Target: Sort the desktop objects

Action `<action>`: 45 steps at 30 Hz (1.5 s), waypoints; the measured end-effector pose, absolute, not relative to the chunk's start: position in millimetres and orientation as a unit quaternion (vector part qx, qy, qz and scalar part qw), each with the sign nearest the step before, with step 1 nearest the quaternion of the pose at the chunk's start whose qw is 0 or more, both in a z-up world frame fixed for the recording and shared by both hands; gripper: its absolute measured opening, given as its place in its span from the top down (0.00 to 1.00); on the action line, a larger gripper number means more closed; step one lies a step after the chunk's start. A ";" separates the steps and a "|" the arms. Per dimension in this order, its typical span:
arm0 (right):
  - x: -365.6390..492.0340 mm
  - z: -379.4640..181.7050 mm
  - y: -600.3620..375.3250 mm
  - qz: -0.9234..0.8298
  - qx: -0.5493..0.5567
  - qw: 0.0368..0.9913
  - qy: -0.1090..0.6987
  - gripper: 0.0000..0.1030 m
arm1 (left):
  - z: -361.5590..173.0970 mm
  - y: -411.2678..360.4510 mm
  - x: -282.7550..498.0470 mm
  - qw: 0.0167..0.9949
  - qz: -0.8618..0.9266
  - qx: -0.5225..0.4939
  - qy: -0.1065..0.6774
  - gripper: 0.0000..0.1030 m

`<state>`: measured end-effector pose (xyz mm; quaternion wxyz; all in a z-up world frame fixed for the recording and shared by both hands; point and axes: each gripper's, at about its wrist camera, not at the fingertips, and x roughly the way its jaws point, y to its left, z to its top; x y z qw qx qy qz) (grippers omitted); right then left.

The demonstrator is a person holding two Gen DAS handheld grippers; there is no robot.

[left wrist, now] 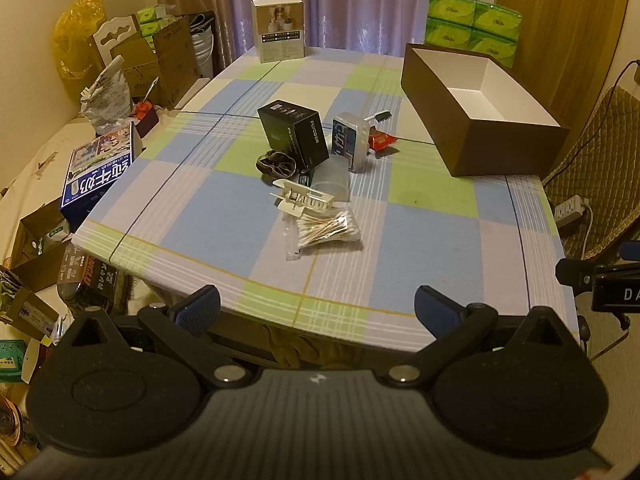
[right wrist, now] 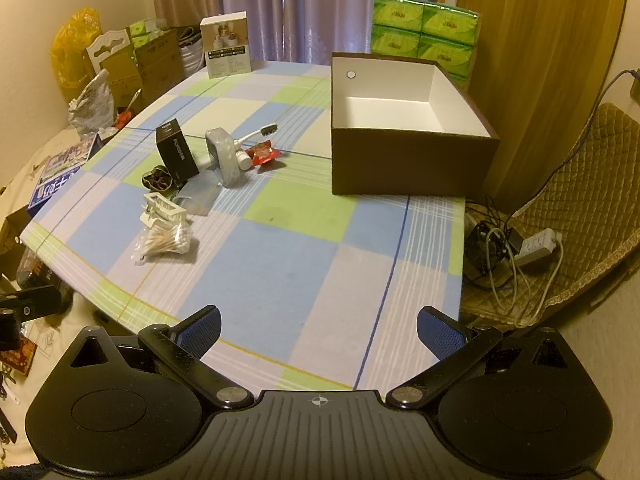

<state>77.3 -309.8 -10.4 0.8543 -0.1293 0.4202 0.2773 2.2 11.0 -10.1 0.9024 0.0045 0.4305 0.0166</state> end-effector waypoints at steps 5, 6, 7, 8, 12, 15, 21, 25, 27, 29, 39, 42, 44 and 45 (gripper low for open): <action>80.2 -10.6 -309.7 0.276 -0.128 0.854 0.423 0.02 | -10.8 11.2 2.8 0.902 0.017 0.005 0.431 0.01; 80.7 -10.7 -310.2 0.276 -0.128 0.854 0.423 0.02 | -10.5 11.0 2.6 0.902 0.017 0.005 0.431 0.01; 81.1 -10.5 -309.7 0.277 -0.128 0.853 0.423 0.02 | -10.4 11.0 2.7 0.902 0.017 0.005 0.431 0.01; 81.0 -10.8 -310.5 0.277 -0.128 0.853 0.423 0.02 | -10.5 11.0 2.7 0.902 0.017 0.005 0.431 0.01; 81.2 -10.6 -310.4 0.278 -0.128 0.853 0.423 0.02 | -11.1 10.8 3.5 0.902 0.018 0.006 0.431 0.01; 81.0 -10.9 -311.0 0.278 -0.128 0.853 0.423 0.02 | -12.0 10.4 4.3 0.902 0.018 0.006 0.431 0.01; 80.8 -11.0 -311.0 0.278 -0.128 0.853 0.422 0.02 | -12.6 8.8 6.0 0.902 0.017 0.006 0.432 0.01; 81.1 -10.9 -313.9 0.278 -0.125 0.854 0.421 0.02 | -12.8 8.0 5.9 0.902 0.019 0.007 0.431 0.01; 81.5 -11.2 -314.9 0.279 -0.125 0.854 0.421 0.02 | -13.4 7.1 6.3 0.902 0.020 0.007 0.432 0.01; 81.6 -11.3 -315.4 0.279 -0.124 0.854 0.422 0.02 | -13.3 6.4 5.8 0.902 0.021 0.006 0.432 0.01; 83.1 -12.5 -319.7 0.277 -0.122 0.853 0.425 0.02 | -13.0 5.9 5.4 0.901 0.023 0.005 0.432 0.01; 84.3 -13.5 -320.4 0.277 -0.122 0.853 0.426 0.02 | -12.9 5.2 4.8 0.901 0.024 0.005 0.432 0.01; 84.5 -13.7 -320.6 0.277 -0.122 0.853 0.426 0.02 | -12.8 4.2 4.7 0.902 0.024 0.007 0.432 0.01; 84.3 -13.6 -320.4 0.278 -0.121 0.853 0.426 0.02 | -12.9 3.3 5.0 0.902 0.026 0.007 0.431 0.01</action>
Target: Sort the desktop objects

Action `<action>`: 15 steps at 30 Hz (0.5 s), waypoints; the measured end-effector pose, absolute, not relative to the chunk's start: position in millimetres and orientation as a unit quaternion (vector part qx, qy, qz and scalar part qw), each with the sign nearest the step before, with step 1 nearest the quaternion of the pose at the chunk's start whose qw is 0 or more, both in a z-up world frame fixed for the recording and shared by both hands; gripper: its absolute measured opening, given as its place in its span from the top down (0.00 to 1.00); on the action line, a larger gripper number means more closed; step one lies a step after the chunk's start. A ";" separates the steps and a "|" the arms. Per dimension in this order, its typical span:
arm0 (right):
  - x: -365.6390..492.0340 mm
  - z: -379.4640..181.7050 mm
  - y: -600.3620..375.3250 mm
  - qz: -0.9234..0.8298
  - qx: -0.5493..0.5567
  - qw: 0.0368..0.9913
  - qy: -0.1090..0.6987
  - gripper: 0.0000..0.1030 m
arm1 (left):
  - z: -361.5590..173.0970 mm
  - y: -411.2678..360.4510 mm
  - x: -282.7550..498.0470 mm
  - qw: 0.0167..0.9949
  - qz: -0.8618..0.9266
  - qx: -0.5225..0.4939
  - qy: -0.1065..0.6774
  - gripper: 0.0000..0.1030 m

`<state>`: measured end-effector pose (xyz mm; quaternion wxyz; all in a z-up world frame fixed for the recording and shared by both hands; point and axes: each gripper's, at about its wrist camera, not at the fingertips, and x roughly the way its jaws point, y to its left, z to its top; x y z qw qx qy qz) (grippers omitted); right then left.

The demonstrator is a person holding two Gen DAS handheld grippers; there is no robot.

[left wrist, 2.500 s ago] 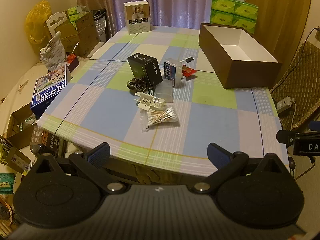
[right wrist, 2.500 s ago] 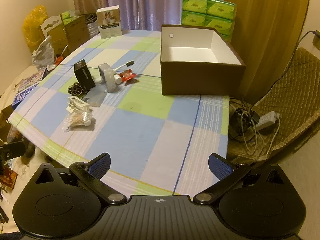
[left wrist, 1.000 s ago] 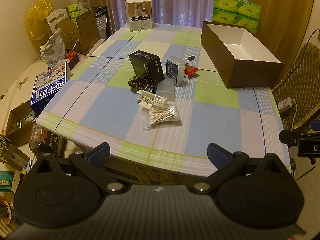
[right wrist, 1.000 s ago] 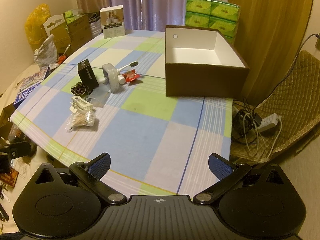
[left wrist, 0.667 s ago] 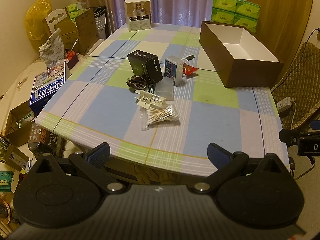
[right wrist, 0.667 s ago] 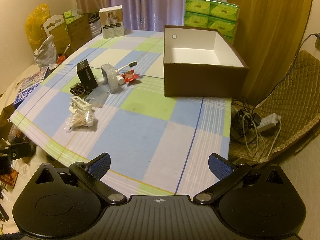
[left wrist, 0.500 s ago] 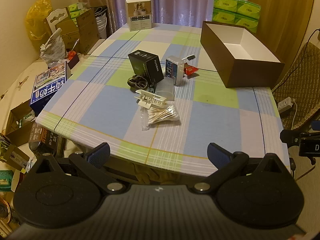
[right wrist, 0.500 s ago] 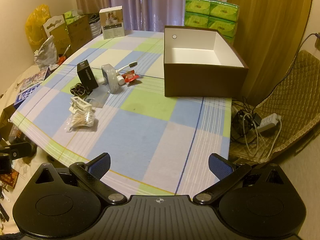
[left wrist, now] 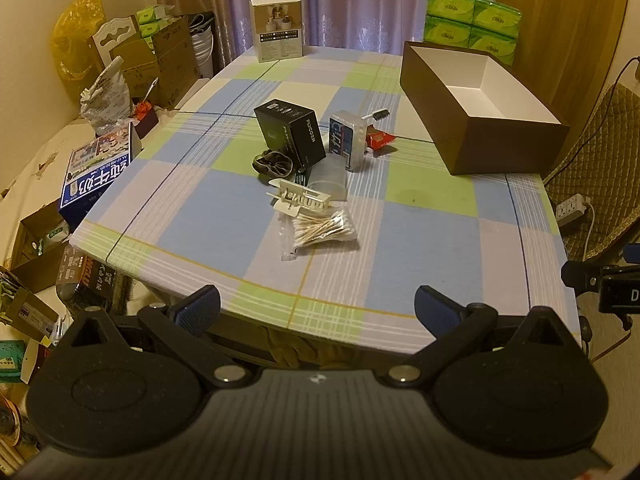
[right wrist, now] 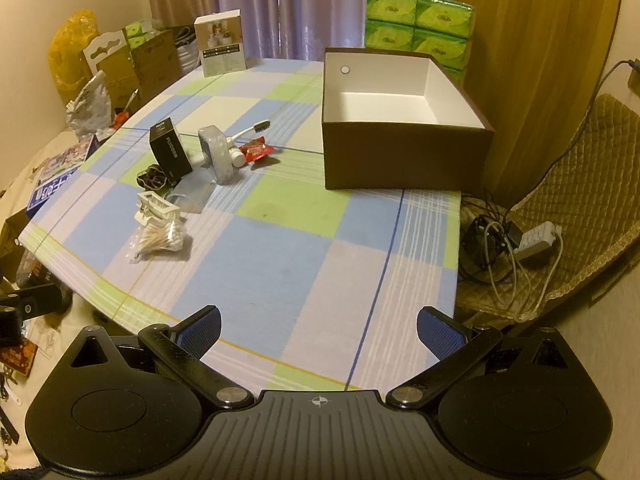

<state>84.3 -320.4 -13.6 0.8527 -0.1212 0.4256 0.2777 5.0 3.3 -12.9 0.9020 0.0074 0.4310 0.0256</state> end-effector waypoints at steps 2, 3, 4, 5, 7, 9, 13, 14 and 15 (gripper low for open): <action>86.2 -14.8 -321.6 0.281 -0.118 0.852 0.427 0.02 | -13.3 2.6 6.2 0.903 0.028 0.009 0.430 0.01; 87.1 -15.3 -322.1 0.282 -0.116 0.851 0.427 0.02 | -13.7 2.7 6.6 0.903 0.029 0.009 0.429 0.01; 88.2 -16.0 -322.6 0.284 -0.113 0.851 0.427 0.02 | -14.3 2.8 7.6 0.903 0.030 0.009 0.429 0.01; 89.2 -16.9 -323.2 0.285 -0.111 0.851 0.427 0.02 | -15.0 3.1 8.5 0.903 0.027 0.009 0.428 0.01; 91.3 -18.0 -323.9 0.287 -0.108 0.851 0.426 0.02 | -15.6 4.8 10.5 0.904 0.022 0.007 0.427 0.01; 93.6 -19.5 -324.8 0.290 -0.104 0.852 0.424 0.02 | -17.1 6.4 12.6 0.905 0.016 0.006 0.426 0.01; 100.5 -23.5 -324.0 0.288 -0.095 0.855 0.421 0.02 | -20.4 8.0 15.7 0.908 0.003 0.013 0.419 0.01; 102.4 -24.9 -324.0 0.288 -0.092 0.855 0.421 0.02 | -21.5 8.3 17.1 0.909 -0.002 0.015 0.417 0.01; 104.1 -26.3 -323.5 0.288 -0.090 0.855 0.422 0.02 | -23.0 8.8 18.6 0.909 -0.005 0.018 0.416 0.01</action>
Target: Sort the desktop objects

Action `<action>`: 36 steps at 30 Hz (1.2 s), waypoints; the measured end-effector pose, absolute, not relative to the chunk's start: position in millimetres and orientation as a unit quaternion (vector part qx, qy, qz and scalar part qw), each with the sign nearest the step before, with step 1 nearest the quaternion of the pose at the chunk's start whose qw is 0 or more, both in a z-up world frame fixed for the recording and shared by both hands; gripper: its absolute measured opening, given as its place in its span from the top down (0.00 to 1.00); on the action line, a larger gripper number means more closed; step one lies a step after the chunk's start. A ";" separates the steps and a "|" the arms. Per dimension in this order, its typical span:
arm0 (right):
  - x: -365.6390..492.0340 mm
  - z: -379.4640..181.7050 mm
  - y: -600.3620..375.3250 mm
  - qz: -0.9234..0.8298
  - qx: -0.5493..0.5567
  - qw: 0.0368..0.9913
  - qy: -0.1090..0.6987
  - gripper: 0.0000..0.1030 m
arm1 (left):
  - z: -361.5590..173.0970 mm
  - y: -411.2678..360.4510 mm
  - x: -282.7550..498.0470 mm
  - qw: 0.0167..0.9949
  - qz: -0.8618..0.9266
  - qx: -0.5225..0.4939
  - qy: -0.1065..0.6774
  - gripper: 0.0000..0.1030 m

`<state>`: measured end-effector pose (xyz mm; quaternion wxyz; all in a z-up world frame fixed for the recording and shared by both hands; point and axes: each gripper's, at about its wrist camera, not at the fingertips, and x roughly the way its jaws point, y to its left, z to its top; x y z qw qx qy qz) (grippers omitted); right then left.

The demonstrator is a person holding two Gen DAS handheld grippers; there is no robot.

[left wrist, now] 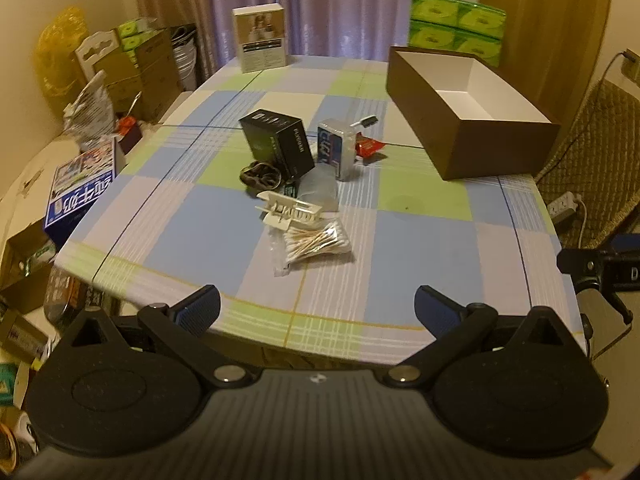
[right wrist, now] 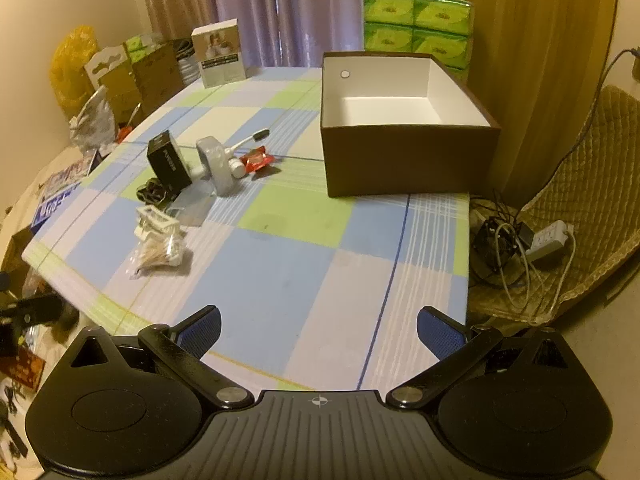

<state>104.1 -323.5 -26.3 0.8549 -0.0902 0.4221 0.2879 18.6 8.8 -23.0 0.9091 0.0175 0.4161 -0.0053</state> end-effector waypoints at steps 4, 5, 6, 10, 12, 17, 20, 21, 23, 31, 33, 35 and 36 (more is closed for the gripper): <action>112.7 -36.0 -320.8 0.286 -0.082 0.854 0.427 0.02 | -32.0 13.4 29.4 0.908 -0.013 0.020 0.417 0.01; 115.4 -39.1 -320.5 0.285 -0.078 0.853 0.430 0.02 | -35.1 14.9 33.3 0.908 -0.014 0.020 0.418 0.01; 118.3 -42.5 -320.1 0.283 -0.072 0.853 0.433 0.02 | -37.8 16.7 35.8 0.909 -0.016 0.019 0.417 0.01; 131.3 -55.5 -317.3 0.271 -0.055 0.850 0.448 0.02 | -52.0 23.6 52.4 0.906 -0.024 0.012 0.423 0.01; 136.3 -60.4 -314.9 0.269 -0.050 0.848 0.453 0.02 | -59.6 26.9 61.6 0.903 -0.025 0.004 0.430 0.01; 150.8 -69.6 -302.2 0.256 -0.045 0.844 0.468 0.02 | -75.9 35.4 83.1 0.897 -0.037 -0.008 0.440 0.01; 159.8 -73.5 -293.5 0.248 -0.047 0.844 0.474 0.02 | -84.9 40.6 96.2 0.893 -0.038 -0.014 0.448 0.01; 162.8 -74.6 -291.0 0.247 -0.047 0.843 0.475 0.02 | -88.0 42.6 100.6 0.891 -0.039 -0.018 0.452 0.01; 169.3 -76.9 -286.2 0.244 -0.050 0.843 0.477 0.02 | -94.2 46.2 109.5 0.889 -0.041 -0.027 0.456 0.01; 190.7 -88.2 -272.7 0.225 -0.055 0.839 0.493 0.02 | -120.1 51.0 140.5 0.874 -0.045 -0.062 0.480 0.01; 194.6 -90.6 -269.5 0.222 -0.055 0.837 0.498 0.02 | -125.1 52.1 148.2 0.872 -0.047 -0.074 0.481 0.01; 198.2 -92.8 -267.4 0.218 -0.055 0.835 0.503 0.02 | -129.5 52.0 155.7 0.873 -0.050 -0.078 0.479 0.01; 199.8 -93.8 -265.8 0.216 -0.055 0.834 0.505 0.02 | -132.1 51.8 159.8 0.873 -0.051 -0.079 0.478 0.01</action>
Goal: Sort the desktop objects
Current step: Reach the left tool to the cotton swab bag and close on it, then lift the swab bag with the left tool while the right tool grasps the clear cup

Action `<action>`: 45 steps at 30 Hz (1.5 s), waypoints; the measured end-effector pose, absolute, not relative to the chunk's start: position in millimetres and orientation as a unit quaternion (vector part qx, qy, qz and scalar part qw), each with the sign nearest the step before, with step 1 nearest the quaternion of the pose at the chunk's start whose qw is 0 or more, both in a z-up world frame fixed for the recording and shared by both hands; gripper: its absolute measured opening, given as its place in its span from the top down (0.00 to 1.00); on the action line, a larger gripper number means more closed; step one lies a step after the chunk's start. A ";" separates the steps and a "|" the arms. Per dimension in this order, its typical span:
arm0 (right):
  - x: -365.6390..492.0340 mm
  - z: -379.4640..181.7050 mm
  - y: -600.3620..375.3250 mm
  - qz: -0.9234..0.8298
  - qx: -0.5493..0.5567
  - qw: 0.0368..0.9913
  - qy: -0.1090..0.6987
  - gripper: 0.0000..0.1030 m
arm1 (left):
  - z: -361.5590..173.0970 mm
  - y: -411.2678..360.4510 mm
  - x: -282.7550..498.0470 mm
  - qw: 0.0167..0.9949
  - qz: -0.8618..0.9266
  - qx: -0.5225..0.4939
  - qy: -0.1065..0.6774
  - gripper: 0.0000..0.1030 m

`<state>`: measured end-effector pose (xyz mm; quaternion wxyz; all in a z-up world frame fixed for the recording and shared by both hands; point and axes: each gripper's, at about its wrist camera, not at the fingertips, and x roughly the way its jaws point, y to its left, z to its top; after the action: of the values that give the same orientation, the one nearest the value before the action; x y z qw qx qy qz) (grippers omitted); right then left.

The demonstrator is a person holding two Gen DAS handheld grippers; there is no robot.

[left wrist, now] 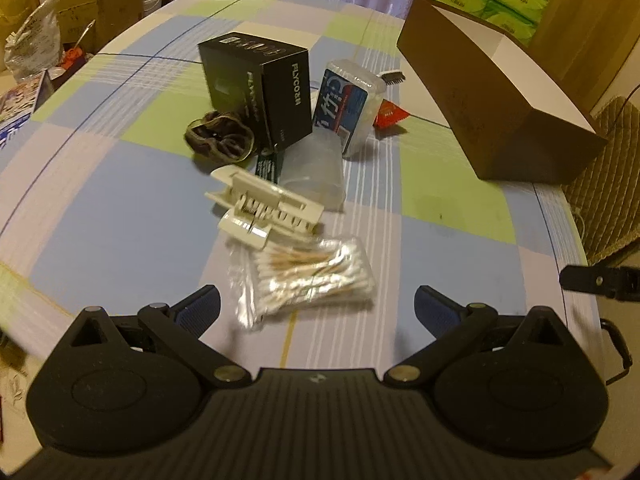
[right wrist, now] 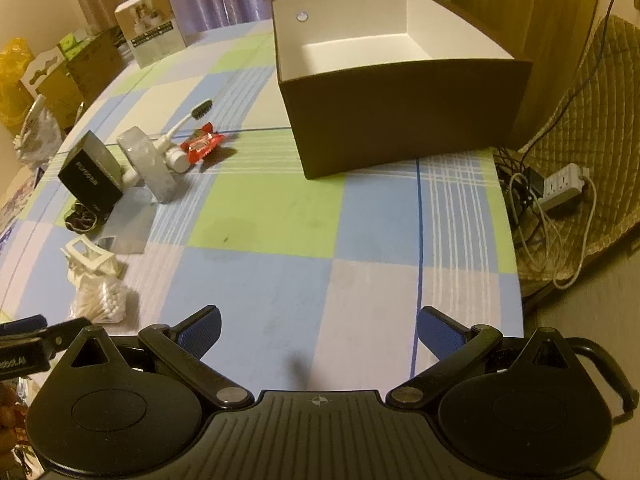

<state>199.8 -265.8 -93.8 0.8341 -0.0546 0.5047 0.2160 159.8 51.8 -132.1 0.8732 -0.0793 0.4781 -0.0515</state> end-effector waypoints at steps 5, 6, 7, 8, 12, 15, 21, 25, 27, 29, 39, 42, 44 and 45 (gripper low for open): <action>206.1 -97.8 -260.4 0.209 -0.057 0.832 0.511 0.02 | -143.7 52.4 178.1 0.872 -0.046 -0.086 0.480 0.02; 207.4 -98.4 -259.7 0.208 -0.057 0.832 0.512 0.02 | -145.9 51.9 181.5 0.872 -0.044 -0.083 0.480 0.03; 208.6 -99.0 -259.3 0.207 -0.056 0.831 0.513 0.02 | -148.5 51.4 184.0 0.873 -0.042 -0.078 0.480 0.07; 209.8 -99.6 -258.8 0.205 -0.056 0.831 0.515 0.02 | -151.5 50.5 186.8 0.872 -0.043 -0.071 0.482 0.10; 214.2 -102.4 -256.4 0.201 -0.057 0.829 0.519 0.02 | -160.7 47.6 190.6 0.873 -0.049 -0.038 0.483 0.18; 216.5 -104.6 -254.4 0.199 -0.056 0.827 0.522 0.02 | -163.4 46.3 189.0 0.873 -0.062 -0.016 0.483 0.23; 221.7 -106.2 -245.3 0.205 -0.054 0.825 0.523 0.02 | -163.0 48.2 180.4 0.872 -0.095 0.025 0.480 0.31; 224.6 -107.0 -235.9 0.212 -0.055 0.824 0.523 0.02 | -161.2 54.9 176.0 0.867 -0.110 0.037 0.484 0.33; 225.5 -107.4 -230.3 0.217 -0.056 0.823 0.522 0.02 | -159.8 59.8 173.7 0.864 -0.118 0.042 0.488 0.33; 226.2 -106.9 -223.6 0.225 -0.056 0.822 0.520 0.02 | -156.7 64.8 170.2 0.861 -0.128 0.048 0.490 0.33; 224.3 -96.9 -181.2 0.280 -0.060 0.827 0.484 0.02 | -115.6 104.9 173.9 0.877 -0.116 0.056 0.463 0.33; 223.9 -92.8 -166.6 0.302 -0.064 0.828 0.469 0.02 | -102.7 123.8 190.6 0.887 -0.087 0.049 0.450 0.33; 224.8 -90.2 -156.9 0.316 -0.070 0.829 0.456 0.02 | -95.7 137.3 203.2 0.893 -0.071 0.041 0.442 0.33; 225.3 -88.8 -152.0 0.324 -0.072 0.830 0.448 0.02 | -92.4 143.9 209.6 0.895 -0.065 0.034 0.440 0.33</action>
<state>225.3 -152.0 -88.8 0.8301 -0.0722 0.4480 0.3240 209.6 143.9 -92.4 0.8952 0.0343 0.4395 -0.0649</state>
